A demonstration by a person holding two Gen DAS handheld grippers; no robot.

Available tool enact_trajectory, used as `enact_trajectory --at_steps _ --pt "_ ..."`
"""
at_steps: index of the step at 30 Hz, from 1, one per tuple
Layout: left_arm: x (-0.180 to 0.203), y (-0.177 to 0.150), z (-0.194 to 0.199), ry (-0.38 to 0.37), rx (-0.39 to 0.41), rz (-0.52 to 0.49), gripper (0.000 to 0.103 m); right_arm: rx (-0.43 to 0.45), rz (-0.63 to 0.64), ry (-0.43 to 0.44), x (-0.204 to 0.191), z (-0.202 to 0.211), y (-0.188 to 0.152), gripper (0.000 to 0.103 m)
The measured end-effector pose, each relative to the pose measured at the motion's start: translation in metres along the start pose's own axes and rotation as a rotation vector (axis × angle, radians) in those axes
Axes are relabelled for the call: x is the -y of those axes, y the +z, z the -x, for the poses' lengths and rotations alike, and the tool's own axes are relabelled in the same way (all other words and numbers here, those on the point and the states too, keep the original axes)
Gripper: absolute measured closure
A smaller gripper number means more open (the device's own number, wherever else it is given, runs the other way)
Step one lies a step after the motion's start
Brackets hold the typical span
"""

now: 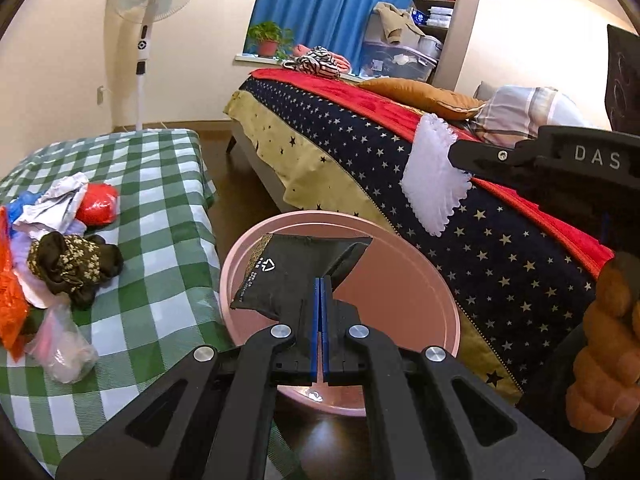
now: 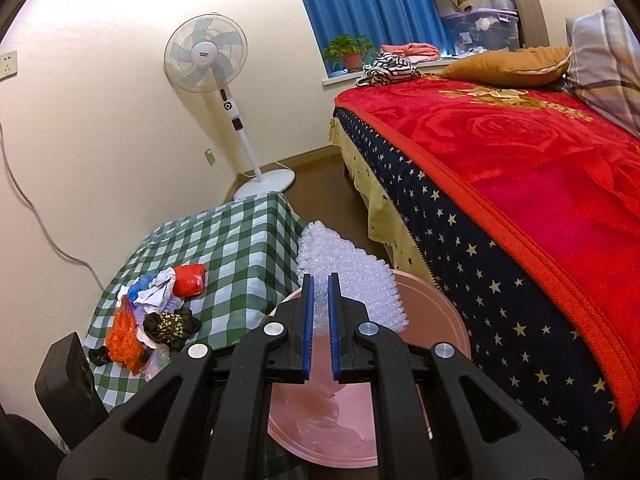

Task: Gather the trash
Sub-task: 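Open both tools over the pink bin, dropping bubble wrap and black bag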

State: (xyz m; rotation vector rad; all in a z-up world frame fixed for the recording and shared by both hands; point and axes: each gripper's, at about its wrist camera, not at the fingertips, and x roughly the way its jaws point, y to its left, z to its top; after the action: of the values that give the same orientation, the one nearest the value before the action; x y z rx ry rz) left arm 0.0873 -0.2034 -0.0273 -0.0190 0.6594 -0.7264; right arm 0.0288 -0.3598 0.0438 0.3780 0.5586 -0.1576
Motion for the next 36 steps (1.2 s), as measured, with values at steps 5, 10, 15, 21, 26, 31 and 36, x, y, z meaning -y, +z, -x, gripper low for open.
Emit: enact_trajectory --at_steps 5,10,15,21,26,31,36 --pt "-0.001 0.000 -0.003 -0.005 -0.005 0.009 0.102 0.002 0.000 -0.012 0.000 -0.001 -0.001 0.092" --pt "-0.008 -0.004 -0.008 0.003 -0.032 0.036 0.076 0.003 -0.022 -0.027 0.005 -0.001 0.000 0.072" --pt "-0.017 -0.003 0.003 0.019 -0.013 0.056 0.073 0.017 -0.021 -0.036 0.006 0.003 -0.001 0.052" --pt "-0.028 -0.002 0.022 0.045 0.014 0.083 0.073 0.002 -0.027 -0.032 0.003 0.004 -0.006 0.052" --pt "-0.029 0.001 0.043 0.066 0.047 0.070 0.070 0.025 0.021 -0.020 -0.012 0.013 -0.012 0.052" --pt "-0.034 -0.001 0.066 0.097 0.085 0.067 0.065 0.072 0.058 -0.013 -0.029 0.025 -0.016 0.052" --pt "-0.041 -0.002 0.085 0.144 0.117 0.075 0.062 0.126 0.090 -0.013 -0.049 0.035 -0.022 0.051"
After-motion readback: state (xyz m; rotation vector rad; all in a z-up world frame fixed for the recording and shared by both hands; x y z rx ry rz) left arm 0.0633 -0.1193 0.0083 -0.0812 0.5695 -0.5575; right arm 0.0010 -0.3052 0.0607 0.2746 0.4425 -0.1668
